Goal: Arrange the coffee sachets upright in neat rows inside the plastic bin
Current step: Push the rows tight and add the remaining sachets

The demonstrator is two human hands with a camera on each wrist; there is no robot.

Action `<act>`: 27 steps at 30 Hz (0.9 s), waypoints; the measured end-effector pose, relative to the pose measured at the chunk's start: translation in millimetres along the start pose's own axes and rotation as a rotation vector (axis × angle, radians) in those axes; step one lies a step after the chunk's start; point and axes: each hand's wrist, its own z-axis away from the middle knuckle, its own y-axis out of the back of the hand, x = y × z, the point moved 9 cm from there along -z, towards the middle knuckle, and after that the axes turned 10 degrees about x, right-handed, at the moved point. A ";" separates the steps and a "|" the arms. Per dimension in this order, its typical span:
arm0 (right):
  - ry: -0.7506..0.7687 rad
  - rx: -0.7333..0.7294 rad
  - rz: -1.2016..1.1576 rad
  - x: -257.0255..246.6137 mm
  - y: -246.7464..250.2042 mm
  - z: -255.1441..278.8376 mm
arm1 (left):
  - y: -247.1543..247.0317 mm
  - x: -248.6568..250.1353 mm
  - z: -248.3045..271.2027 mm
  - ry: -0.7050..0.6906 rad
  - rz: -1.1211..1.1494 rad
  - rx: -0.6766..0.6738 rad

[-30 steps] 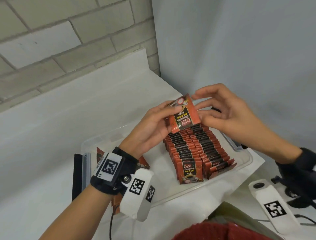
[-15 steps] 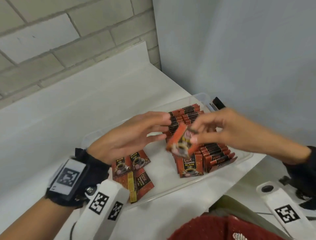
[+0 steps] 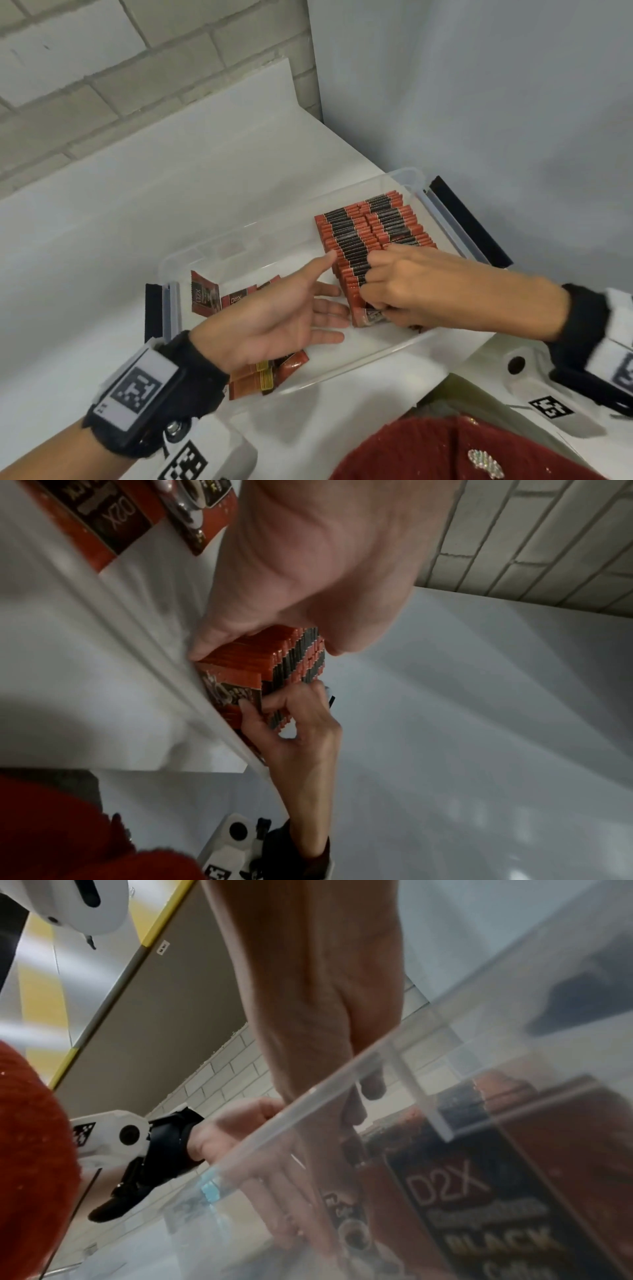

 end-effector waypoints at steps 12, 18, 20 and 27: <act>-0.263 -0.190 -0.470 -12.3 -6.7 4.0 | -11.0 -6.9 5.8 0.040 0.105 -0.082; -0.273 -0.315 -0.259 -21.8 -8.2 9.0 | -13.9 -7.2 8.0 0.026 0.067 -0.124; -0.312 -0.418 -0.286 -25.2 -15.3 12.6 | -15.4 -6.8 7.5 0.023 0.060 -0.141; -0.550 -0.520 -0.369 -12.4 -38.6 32.3 | -19.9 -8.5 4.2 0.005 0.022 -0.199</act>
